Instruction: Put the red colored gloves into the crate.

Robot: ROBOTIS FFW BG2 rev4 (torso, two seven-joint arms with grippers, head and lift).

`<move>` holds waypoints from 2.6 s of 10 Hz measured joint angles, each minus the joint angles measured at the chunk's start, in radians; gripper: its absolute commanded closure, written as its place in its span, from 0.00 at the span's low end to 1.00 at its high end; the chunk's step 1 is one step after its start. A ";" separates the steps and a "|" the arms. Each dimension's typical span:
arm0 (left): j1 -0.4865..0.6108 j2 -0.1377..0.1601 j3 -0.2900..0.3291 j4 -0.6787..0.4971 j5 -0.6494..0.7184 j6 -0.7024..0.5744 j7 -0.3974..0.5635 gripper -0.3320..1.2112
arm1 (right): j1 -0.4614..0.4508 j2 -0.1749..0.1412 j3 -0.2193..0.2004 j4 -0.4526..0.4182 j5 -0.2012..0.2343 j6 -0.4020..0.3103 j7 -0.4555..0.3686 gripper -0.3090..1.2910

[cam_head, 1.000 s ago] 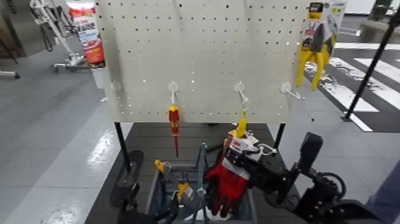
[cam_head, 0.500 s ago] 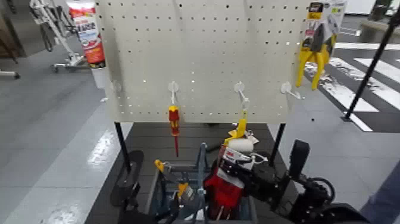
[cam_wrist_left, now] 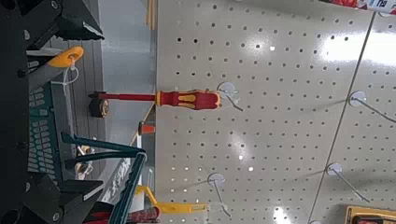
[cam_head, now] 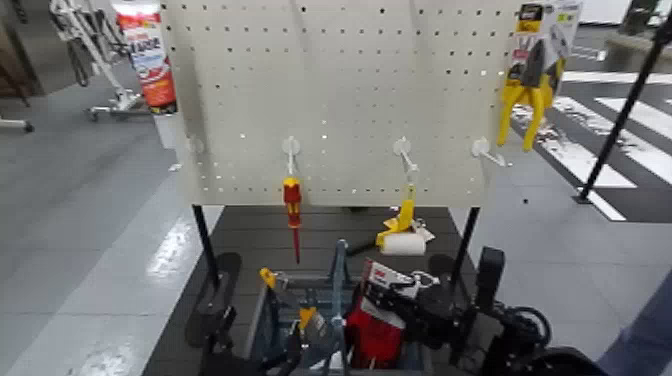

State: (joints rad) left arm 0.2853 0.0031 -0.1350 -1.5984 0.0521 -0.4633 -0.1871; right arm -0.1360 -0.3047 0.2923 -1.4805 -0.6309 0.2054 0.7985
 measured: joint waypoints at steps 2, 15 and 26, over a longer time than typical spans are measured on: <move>0.000 0.000 0.000 0.000 0.000 0.000 0.000 0.32 | -0.007 -0.001 0.007 0.025 0.017 -0.003 0.004 0.86; 0.000 0.000 0.003 0.000 0.000 -0.003 0.000 0.32 | -0.006 0.004 -0.001 0.015 0.080 0.035 -0.005 0.13; 0.010 0.000 0.012 -0.006 0.000 -0.011 0.001 0.32 | 0.521 0.020 -0.225 -0.510 0.418 -0.249 -0.630 0.20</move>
State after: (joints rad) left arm 0.2956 0.0031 -0.1228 -1.6046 0.0525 -0.4740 -0.1857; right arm 0.3850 -0.2845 0.0668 -1.9907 -0.2126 -0.0439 0.1685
